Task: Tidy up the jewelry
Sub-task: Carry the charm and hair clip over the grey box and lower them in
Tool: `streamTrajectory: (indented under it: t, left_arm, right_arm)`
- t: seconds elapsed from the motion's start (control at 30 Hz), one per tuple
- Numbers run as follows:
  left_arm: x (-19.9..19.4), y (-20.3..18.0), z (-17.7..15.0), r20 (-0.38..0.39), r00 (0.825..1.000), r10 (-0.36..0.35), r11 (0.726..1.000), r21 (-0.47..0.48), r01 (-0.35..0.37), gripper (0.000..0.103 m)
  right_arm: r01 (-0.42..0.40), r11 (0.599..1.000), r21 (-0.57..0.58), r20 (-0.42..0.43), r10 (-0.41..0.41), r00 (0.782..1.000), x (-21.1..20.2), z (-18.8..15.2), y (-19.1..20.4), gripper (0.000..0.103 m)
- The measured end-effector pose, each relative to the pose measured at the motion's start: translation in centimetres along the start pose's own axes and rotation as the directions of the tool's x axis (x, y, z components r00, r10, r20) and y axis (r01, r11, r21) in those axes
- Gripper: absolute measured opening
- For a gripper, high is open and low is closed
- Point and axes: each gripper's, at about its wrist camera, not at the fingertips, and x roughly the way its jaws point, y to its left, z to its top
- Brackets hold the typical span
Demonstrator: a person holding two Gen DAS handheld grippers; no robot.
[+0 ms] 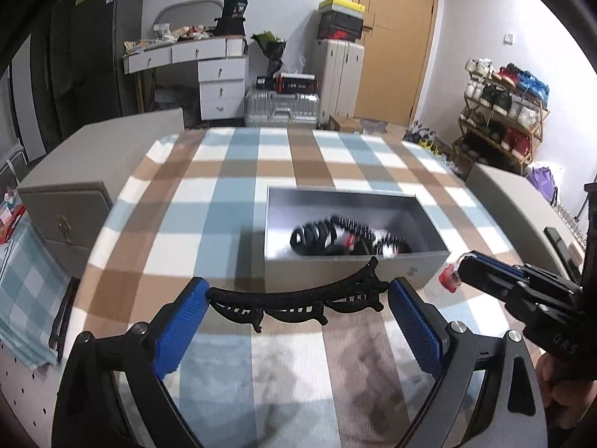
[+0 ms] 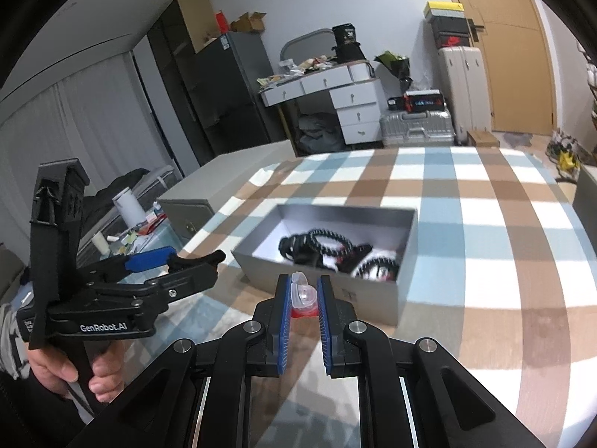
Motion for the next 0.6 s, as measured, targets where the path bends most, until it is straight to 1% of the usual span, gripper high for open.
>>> streamTrajectory:
  t: [0.3, 0.6]
  left_arm:
    - [0.7, 0.6, 2.5, 0.054, 0.998, -0.036, 0.999, -0.009, 0.037, 0.094]
    - [2.6, -0.1, 4.0, 0.052, 0.996, -0.079, 0.997, 0.013, 0.079, 0.094]
  right_arm:
    - [-0.001, 0.999, -0.034, 0.039, 0.003, 0.999, 1.2, 3.0, 0.1, 0.013]
    - [0.0, 0.999, -0.053, 0.046, 0.003, 0.999, 3.1, 4.8, -0.8, 0.013]
